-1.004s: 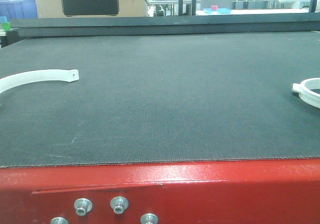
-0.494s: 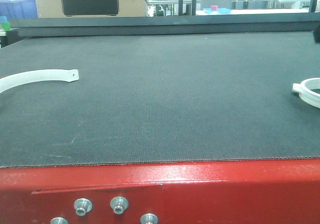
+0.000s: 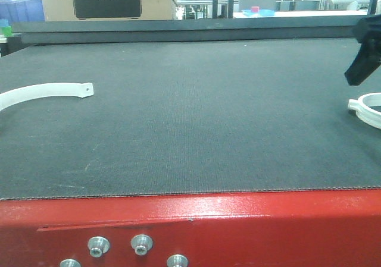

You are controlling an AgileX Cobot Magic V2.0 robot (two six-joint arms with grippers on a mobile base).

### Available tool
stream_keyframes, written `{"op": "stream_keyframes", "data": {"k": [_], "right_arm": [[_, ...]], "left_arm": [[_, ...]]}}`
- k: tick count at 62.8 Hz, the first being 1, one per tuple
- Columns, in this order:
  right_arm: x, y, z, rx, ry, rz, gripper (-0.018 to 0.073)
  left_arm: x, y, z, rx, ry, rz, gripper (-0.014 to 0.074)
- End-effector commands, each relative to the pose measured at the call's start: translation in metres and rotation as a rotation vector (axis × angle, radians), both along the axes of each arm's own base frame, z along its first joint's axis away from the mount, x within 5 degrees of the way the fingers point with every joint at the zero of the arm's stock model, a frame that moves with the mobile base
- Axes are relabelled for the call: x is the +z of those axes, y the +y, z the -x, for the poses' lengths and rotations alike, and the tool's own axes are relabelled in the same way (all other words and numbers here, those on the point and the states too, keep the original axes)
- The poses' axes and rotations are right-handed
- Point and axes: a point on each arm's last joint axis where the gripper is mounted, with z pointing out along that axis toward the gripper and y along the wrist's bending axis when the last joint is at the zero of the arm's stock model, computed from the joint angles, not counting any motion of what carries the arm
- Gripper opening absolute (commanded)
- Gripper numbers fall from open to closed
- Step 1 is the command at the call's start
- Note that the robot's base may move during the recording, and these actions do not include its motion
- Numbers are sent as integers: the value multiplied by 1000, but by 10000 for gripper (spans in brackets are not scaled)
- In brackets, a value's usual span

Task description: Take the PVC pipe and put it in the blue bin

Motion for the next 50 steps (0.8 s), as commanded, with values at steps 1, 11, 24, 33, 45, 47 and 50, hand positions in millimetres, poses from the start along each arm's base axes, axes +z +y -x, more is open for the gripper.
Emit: {"op": "stream_keyframes", "data": {"k": [1, 11, 24, 33, 45, 47, 50], "right_arm": [[-2, 0, -6, 32, 25, 15, 361], [-10, 1, -10, 46, 52, 27, 359], [-18, -1, -13, 49, 65, 45, 356], [-28, -2, -16, 56, 96, 53, 295], [-32, -3, -19, 58, 90, 75, 276], [-32, -4, -19, 56, 85, 78, 276], [-31, -4, -20, 57, 78, 86, 276]], "left_arm": [[5, 2, -2, 13, -35, 6, 225], [6, 2, -3, 15, -50, 4, 225], [8, 3, -4, 18, -73, 2, 225], [8, 3, -4, 18, -73, 2, 225], [8, 3, -4, 18, -73, 2, 225], [8, 3, -4, 18, -73, 2, 225], [8, 3, -4, 18, -73, 2, 225]]}}
